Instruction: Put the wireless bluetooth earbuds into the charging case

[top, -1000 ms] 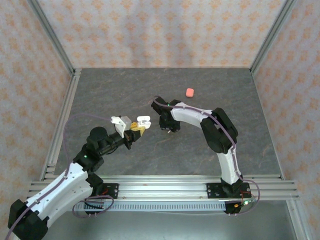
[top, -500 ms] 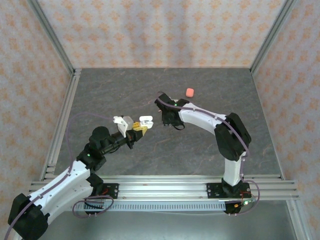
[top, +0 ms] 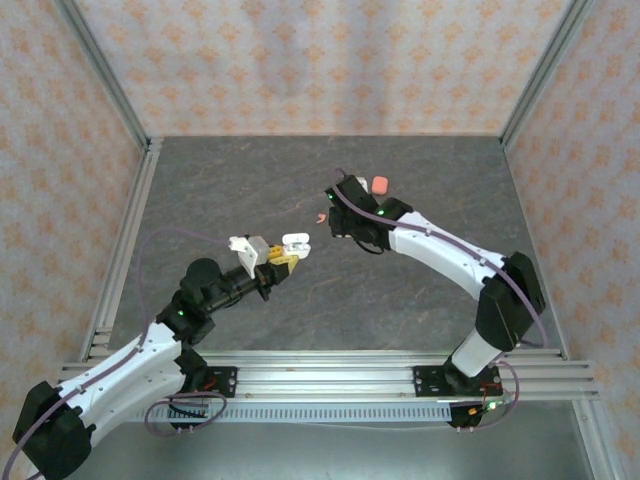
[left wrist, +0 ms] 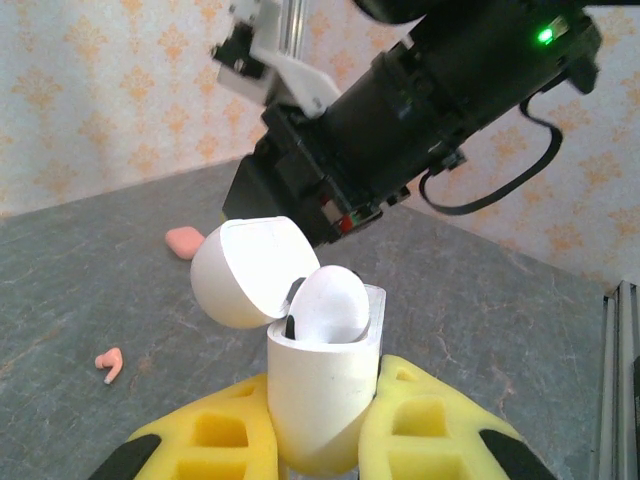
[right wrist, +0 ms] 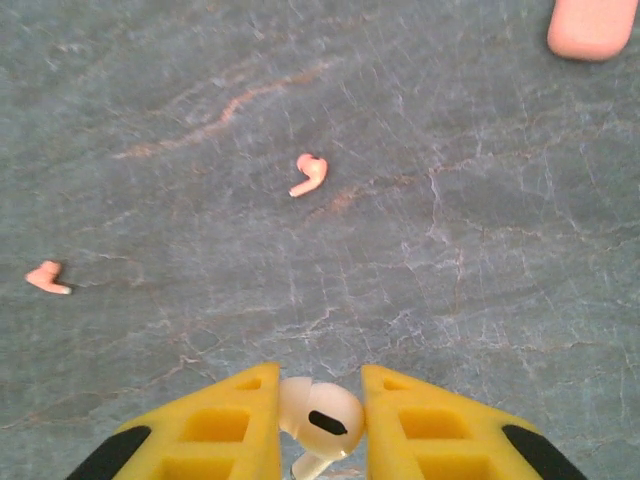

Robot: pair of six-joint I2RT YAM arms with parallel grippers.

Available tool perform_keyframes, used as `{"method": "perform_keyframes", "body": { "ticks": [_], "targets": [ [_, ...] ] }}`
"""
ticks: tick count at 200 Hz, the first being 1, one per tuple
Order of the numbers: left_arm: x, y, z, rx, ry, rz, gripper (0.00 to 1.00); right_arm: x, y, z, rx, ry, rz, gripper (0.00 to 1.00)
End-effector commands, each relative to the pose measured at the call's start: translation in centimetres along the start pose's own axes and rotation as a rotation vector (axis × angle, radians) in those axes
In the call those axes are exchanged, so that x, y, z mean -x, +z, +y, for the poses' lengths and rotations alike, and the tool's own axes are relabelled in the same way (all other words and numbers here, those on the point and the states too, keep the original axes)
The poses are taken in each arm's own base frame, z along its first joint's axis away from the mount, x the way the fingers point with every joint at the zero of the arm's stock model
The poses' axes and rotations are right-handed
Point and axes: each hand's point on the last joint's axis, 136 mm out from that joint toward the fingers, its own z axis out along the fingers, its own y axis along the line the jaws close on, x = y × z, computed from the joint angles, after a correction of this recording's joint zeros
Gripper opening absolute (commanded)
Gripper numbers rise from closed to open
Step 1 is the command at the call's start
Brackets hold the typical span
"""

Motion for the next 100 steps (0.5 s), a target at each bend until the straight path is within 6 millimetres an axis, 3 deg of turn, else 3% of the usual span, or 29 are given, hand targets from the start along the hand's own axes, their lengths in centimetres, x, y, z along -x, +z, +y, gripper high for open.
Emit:
{"method": "perform_keyframes", "body": {
  "ticks": [1, 100],
  "targets": [
    [2.9, 0.2, -0.2, 0.011, 0.035, -0.084, 0.0, 1.4, -2.1, 0.5, 0.048, -0.029, -0.077, 0.23],
    [5.0, 0.7, -0.2, 0.041, 0.043, -0.119, 0.0, 3.2, -7.8, 1.1, 0.2, -0.03, -0.232, 0.21]
  ]
}}
